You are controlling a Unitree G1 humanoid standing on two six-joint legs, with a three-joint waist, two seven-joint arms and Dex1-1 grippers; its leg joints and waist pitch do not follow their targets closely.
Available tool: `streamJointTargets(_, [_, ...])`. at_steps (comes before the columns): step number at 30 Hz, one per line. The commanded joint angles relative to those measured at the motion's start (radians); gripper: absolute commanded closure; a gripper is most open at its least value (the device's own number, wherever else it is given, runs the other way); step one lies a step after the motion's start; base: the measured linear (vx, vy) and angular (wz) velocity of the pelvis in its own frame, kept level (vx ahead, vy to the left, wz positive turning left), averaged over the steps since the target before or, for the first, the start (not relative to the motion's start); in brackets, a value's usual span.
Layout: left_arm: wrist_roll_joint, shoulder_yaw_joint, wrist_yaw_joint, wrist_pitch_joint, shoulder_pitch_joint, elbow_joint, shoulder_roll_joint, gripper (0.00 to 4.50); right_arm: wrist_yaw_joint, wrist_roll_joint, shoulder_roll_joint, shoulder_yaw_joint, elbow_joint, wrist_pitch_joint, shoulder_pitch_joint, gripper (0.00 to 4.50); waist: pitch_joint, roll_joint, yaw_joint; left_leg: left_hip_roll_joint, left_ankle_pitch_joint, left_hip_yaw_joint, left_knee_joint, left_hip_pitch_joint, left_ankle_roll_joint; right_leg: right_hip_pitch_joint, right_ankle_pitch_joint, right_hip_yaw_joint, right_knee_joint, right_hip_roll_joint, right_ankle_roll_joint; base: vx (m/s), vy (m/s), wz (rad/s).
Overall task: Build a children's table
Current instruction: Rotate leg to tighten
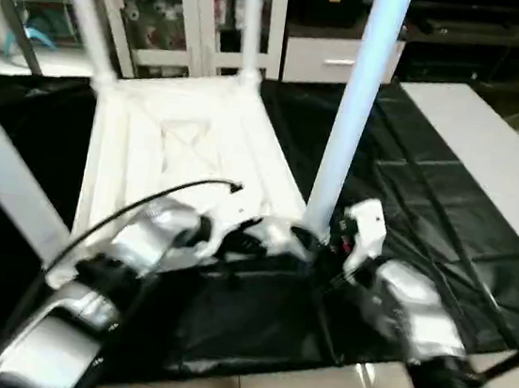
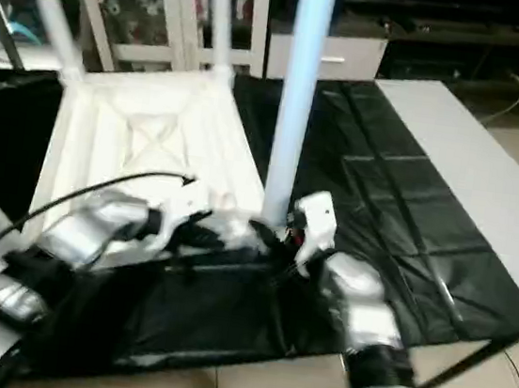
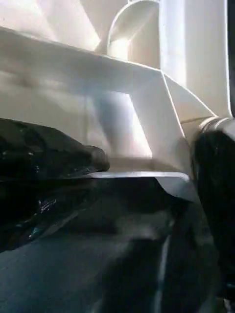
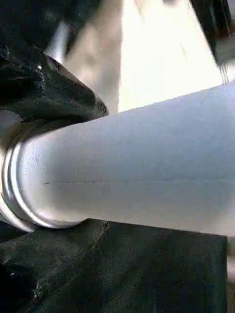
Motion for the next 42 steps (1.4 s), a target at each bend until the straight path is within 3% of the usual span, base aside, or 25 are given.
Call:
streamJointTargets(1, [0.029,0.0,0.077,-0.023,-0.047,0.07,-0.036,4.5,-0.295,-0.049,0.034,-0.055,0.142,0.039,-0.049,1.87,-0.054,0.003,-0.012,0.05,-0.356,-0.031,-0.086,0.02,-0.018,0.023,-0.318,0.051,-0.097,-0.066,-0.203,0.0,0.0,0.0])
streamJointTargets(2, [0.032,0.001,0.089,-0.025,-0.052,0.078,-0.039,4.5,-0.325,-0.053,0.04,-0.059,0.153,0.039,-0.056,1.87,-0.056,0.002,-0.017,0.05,-0.371,-0.034,-0.087,0.018,-0.021,0.03,-0.33,0.048,-0.096,-0.066,-0.197,0.0,0.0,0.0])
streamJointTargets(4, [0.044,0.006,0.138,-0.032,-0.078,0.117,-0.055,4.5,-0.485,-0.085,0.068,-0.069,0.198,0.031,-0.086,1.87,-0.055,-0.001,-0.019,0.05,-0.366,-0.031,-0.086,0.019,-0.015,0.024,-0.322,0.051,-0.1,-0.068,-0.198,0.0,0.0,0.0])
streamJointTargets(5, [0.043,0.014,0.159,-0.032,-0.086,0.129,-0.063,4.5,-0.552,-0.105,0.079,-0.068,0.211,0.03,-0.097,1.87,-0.057,-0.005,-0.021,0.05,-0.349,-0.032,-0.086,0.014,-0.008,0.029,-0.304,0.05,-0.098,-0.069,-0.203,0.0,0.0,0.0])
streamJointTargets(7, [0.04,0.023,0.182,-0.037,-0.097,0.152,-0.073,4.5,-0.614,-0.121,0.098,-0.073,0.228,0.02,-0.11,1.87,-0.06,-0.001,-0.022,0.049,-0.314,-0.029,-0.083,0.012,0.006,0.028,-0.258,0.051,-0.094,-0.069,-0.211,0.0,0.0,0.0])
streamJointTargets(8, [0.041,0.025,0.189,-0.042,-0.098,0.158,-0.074,4.5,-0.638,-0.14,0.107,-0.065,0.231,0.003,-0.118,1.87,-0.06,-0.001,-0.022,0.049,-0.306,-0.029,-0.083,0.011,0.012,0.03,-0.242,0.051,-0.092,-0.068,-0.214,0.0,0.0,0.0])
streamJointTargets(9, [0.041,0.025,0.192,-0.046,-0.1,0.164,-0.075,4.5,-0.646,-0.147,0.111,-0.063,0.235,-0.005,-0.122,1.87,-0.062,-0.016,-0.023,0.051,-0.289,-0.027,-0.083,0.008,0.02,0.032,-0.222,0.051,-0.091,-0.068,-0.216,0.0,0.0,0.0])
streamJointTargets(10, [0.043,0.026,0.194,-0.052,-0.102,0.171,-0.076,4.5,-0.654,-0.156,0.118,-0.06,0.24,-0.017,-0.128,1.87,-0.064,-0.006,-0.018,0.051,-0.248,-0.025,-0.079,0.01,0.041,0.032,-0.167,0.052,-0.084,-0.069,-0.231,0.0,0.0,0.0])
streamJointTargets(11, [0.044,0.025,0.193,-0.055,-0.101,0.174,-0.075,4.5,-0.649,-0.159,0.127,-0.056,0.245,-0.03,-0.135,1.88,-0.065,-0.014,-0.02,0.051,-0.232,-0.024,-0.078,0.006,0.052,0.037,-0.146,0.052,-0.082,-0.069,-0.234,0.0,0.0,0.0])
streamJointTargets(12, [0.05,0.025,0.196,-0.074,-0.103,0.199,-0.075,4.5,-0.641,-0.152,0.143,-0.047,0.27,-0.067,-0.156,1.88,-0.066,-0.01,-0.017,0.051,-0.204,-0.024,-0.076,0.004,0.07,0.04,-0.115,0.051,-0.077,-0.07,-0.243,0.0,0.0,0.0])
streamJointTargets(13, [0.052,0.025,0.195,-0.078,-0.101,0.204,-0.073,4.5,-0.632,-0.148,0.147,-0.043,0.277,-0.074,-0.164,1.88,-0.066,-0.015,-0.016,0.05,-0.189,-0.023,-0.073,0.004,0.083,0.04,-0.101,0.051,-0.076,-0.071,-0.251,0.0,0.0,0.0])
streamJointTargets(14, [0.053,0.024,0.196,-0.081,-0.099,0.207,-0.072,4.5,-0.601,-0.138,0.148,-0.041,0.273,-0.084,-0.165,1.88,-0.063,-0.014,-0.014,0.051,-0.187,-0.022,-0.074,0.005,0.092,0.04,-0.107,0.051,-0.077,-0.071,-0.253,0.0,0.0,0.0])
streamJointTargets(15, [0.054,0.023,0.195,-0.082,-0.097,0.206,-0.071,4.5,-0.59,-0.137,0.147,-0.038,0.265,-0.092,-0.163,1.32,-0.063,-0.014,-0.014,0.051,-0.187,-0.022,-0.074,0.005,0.092,0.04,-0.107,0.051,-0.077,-0.071,-0.253,0.0,0.0,0.0])
streamJointTargets(21, [0.059,0.013,0.172,-0.102,-0.097,0.215,-0.063,4.5,-0.532,-0.105,0.136,-0.043,0.161,-0.12,-0.132,0.75,-0.059,-0.011,-0.011,0.055,-0.24,-0.022,-0.08,0.009,0.075,0.038,-0.183,0.053,-0.084,-0.07,-0.235,0.0,0.0,0.0])
streamJointTargets(24, [0.071,0.003,0.154,-0.136,-0.104,0.24,-0.06,4.5,-0.448,-0.091,0.093,-0.026,0.036,-0.047,-0.075,0.71,-0.06,-0.001,-0.009,0.053,-0.218,-0.023,-0.079,0.008,0.085,0.043,-0.121,0.052,-0.081,-0.065,-0.236,0.0,0.0,0.0])
streamJointTargets(25, [0.071,0.003,0.154,-0.136,-0.104,0.24,-0.06,4.5,-0.448,-0.091,0.093,-0.026,0.036,-0.047,-0.075,0.71,-0.061,-0.004,-0.007,0.054,-0.21,-0.023,-0.079,0.008,0.091,0.045,-0.109,0.053,-0.081,-0.067,-0.234,0.0,0.0,0.0])
streamJointTargets(27, [0.075,0.0,0.136,-0.165,-0.106,0.249,-0.057,4.5,-0.285,-0.034,0.032,0.022,-0.173,0.061,0.049,0.71,-0.06,0.004,-0.001,0.053,-0.197,-0.021,-0.076,0.01,0.11,0.046,-0.086,0.053,-0.081,-0.065,-0.235,0.0,0.0,0.0])
streamJointTargets(28, [0.076,-0.002,0.129,-0.175,-0.106,0.251,-0.055,4.5,-0.224,-0.008,0.009,0.042,-0.245,0.096,0.093,0.71,-0.059,-0.003,0.009,0.058,-0.204,-0.021,-0.078,0.013,0.124,0.047,-0.08,0.055,-0.085,-0.066,-0.218,0.0,0.0,0.0])
streamJointTargets(29, [0.077,-0.005,0.117,-0.189,-0.104,0.252,-0.052,4.5,-0.145,0.023,-0.03,0.073,-0.339,0.126,0.153,0.71,-0.061,0.002,0.007,0.058,-0.196,-0.024,-0.078,0.01,0.127,0.051,-0.075,0.054,-0.081,-0.069,-0.219,0.0,0.0,0.0])
streamJointTargets(32, [0.076,-0.019,0.059,-0.236,-0.087,0.243,-0.041,4.5,0.024,0.113,-0.152,0.117,-0.538,0.162,0.282,0.71,-0.061,0.001,0.006,0.059,-0.202,-0.025,-0.079,0.004,0.13,0.052,-0.08,0.051,-0.084,-0.069,-0.221,0.0,0.0,0.0])
streamJointTargets(35, [0.066,-0.03,-0.012,-0.31,-0.067,0.227,-0.033,4.5,0.132,0.154,-0.245,0.105,-0.636,0.169,0.352,0.71,-0.057,-0.018,0.008,0.059,-0.229,-0.024,-0.08,0.001,0.133,0.05,-0.172,0.052,-0.093,-0.072,-0.204,0.0,0.0,0.0])
streamJointTargets(36, [0.066,-0.03,-0.012,-0.31,-0.067,0.227,-0.033,4.5,0.132,0.154,-0.245,0.105,-0.636,0.169,0.352,0.71,-0.055,-0.014,0.008,0.058,-0.237,-0.025,-0.08,0.001,0.13,0.048,-0.205,0.051,-0.097,-0.073,-0.201,0.0,0.0,0.0])
streamJointTargets(38, [0.062,-0.036,-0.048,-0.346,-0.055,0.214,-0.025,4.5,0.169,0.177,-0.27,0.076,-0.675,0.201,0.378,0.71,-0.051,-0.017,0.011,0.06,-0.266,-0.023,-0.082,0.007,0.111,0.038,-0.307,0.054,-0.107,-0.073,-0.184,0.0,0.0,0.0])
streamJointTargets(42, [0.019,-0.022,-0.141,-0.403,-0.02,0.169,-0.014,4.5,0.195,0.197,-0.3,0.057,-0.725,0.248,0.401,0.71,-0.055,-0.011,0.025,0.065,-0.246,-0.025,-0.085,0.01,0.099,0.033,-0.278,0.056,-0.103,-0.072,-0.183,0.0,0.0,0.0])
